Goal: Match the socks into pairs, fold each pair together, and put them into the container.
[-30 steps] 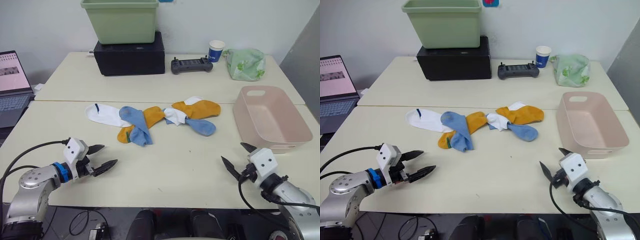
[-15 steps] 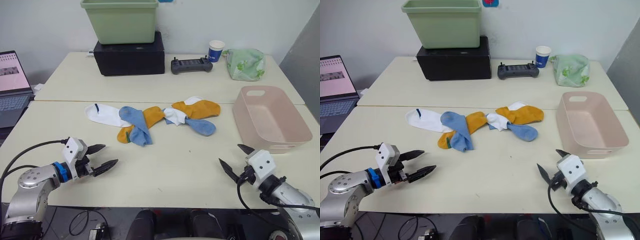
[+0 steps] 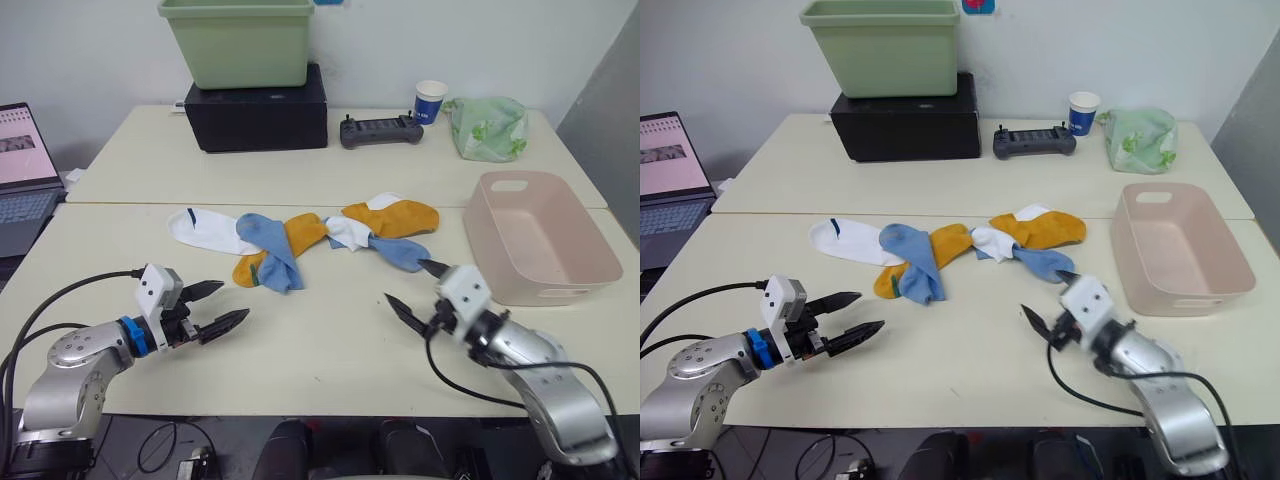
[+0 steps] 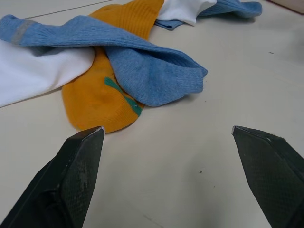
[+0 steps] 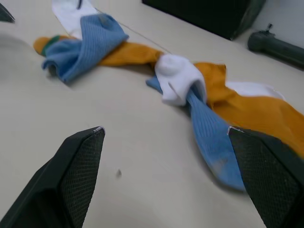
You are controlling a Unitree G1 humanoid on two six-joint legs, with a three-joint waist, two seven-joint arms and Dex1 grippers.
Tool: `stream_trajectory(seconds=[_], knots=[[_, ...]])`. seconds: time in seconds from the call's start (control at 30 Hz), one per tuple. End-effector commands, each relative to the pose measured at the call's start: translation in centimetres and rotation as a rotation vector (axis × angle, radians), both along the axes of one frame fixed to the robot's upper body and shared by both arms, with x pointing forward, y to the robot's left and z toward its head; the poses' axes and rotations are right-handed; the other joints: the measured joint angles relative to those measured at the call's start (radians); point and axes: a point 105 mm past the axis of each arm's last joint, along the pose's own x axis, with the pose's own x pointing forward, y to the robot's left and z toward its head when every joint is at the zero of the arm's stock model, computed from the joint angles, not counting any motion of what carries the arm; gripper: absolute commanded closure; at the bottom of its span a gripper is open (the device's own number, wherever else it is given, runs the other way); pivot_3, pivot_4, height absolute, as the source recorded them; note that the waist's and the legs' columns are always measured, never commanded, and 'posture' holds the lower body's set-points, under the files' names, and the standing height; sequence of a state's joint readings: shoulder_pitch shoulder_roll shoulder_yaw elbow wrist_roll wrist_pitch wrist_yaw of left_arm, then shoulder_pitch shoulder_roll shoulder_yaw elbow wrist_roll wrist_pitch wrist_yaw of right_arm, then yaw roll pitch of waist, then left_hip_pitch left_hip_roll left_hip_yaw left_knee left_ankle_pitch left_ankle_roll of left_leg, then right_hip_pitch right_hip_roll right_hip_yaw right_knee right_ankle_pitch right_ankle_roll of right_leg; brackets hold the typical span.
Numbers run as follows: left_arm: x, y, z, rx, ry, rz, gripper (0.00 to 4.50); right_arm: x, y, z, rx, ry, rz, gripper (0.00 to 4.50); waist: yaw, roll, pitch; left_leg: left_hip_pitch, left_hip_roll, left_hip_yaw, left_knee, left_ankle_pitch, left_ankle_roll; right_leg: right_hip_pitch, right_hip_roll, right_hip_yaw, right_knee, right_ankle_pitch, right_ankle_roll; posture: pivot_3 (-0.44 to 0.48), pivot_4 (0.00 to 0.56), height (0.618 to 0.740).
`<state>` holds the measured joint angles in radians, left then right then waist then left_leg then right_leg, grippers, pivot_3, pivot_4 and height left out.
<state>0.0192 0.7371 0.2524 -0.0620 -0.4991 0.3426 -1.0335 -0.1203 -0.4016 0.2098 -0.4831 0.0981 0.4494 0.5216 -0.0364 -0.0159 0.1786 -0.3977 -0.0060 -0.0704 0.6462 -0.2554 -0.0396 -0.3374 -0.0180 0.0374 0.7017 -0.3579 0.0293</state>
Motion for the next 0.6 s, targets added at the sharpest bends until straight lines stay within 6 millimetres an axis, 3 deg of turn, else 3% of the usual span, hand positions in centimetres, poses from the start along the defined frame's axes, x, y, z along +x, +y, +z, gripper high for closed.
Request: stream_trajectory(seconds=[0.03,0.3,0.57,0.6], knots=[[-0.4,-0.3,1.7,0.005,-0.040,-0.037,0.00,0.6,2.9,-0.4,-0.009,0.029,0.069,0.05,0.002,0.000,0.000,-0.001,0.000,0.000,0.000,0.000,0.000,0.000,0.000,0.000,0.000,0.000,0.000,0.000,0.150,0.720],[-2.9,-0.9,2.3,-0.028,-0.012,-0.092,0.00,3.1,9.2,-1.2,0.079,0.168,0.130,0.05,0.002,-0.001,0.000,-0.001,0.000,0.000,0.000,0.000,0.000,-0.002,0.000,0.000,0.001,0.000,0.000,0.000,0.150,0.720],[-3.7,-0.7,2.5,-0.027,-0.030,-0.125,0.00,4.5,11.3,-2.5,0.108,0.237,0.102,0.05,0.002,-0.001,0.000,-0.001,0.000,0.000,0.000,0.000,0.000,-0.008,0.000,0.000,0.003,0.000,0.000,0.000,0.150,0.720],[-3.7,-0.7,2.5,-0.027,-0.031,-0.127,0.00,4.6,11.5,-2.5,0.111,0.242,0.104,0.42,0.002,-0.001,0.000,-0.001,0.000,0.001,0.000,0.000,0.000,-0.009,0.000,0.001,0.003,0.000,0.000,0.000,0.150,0.720]])
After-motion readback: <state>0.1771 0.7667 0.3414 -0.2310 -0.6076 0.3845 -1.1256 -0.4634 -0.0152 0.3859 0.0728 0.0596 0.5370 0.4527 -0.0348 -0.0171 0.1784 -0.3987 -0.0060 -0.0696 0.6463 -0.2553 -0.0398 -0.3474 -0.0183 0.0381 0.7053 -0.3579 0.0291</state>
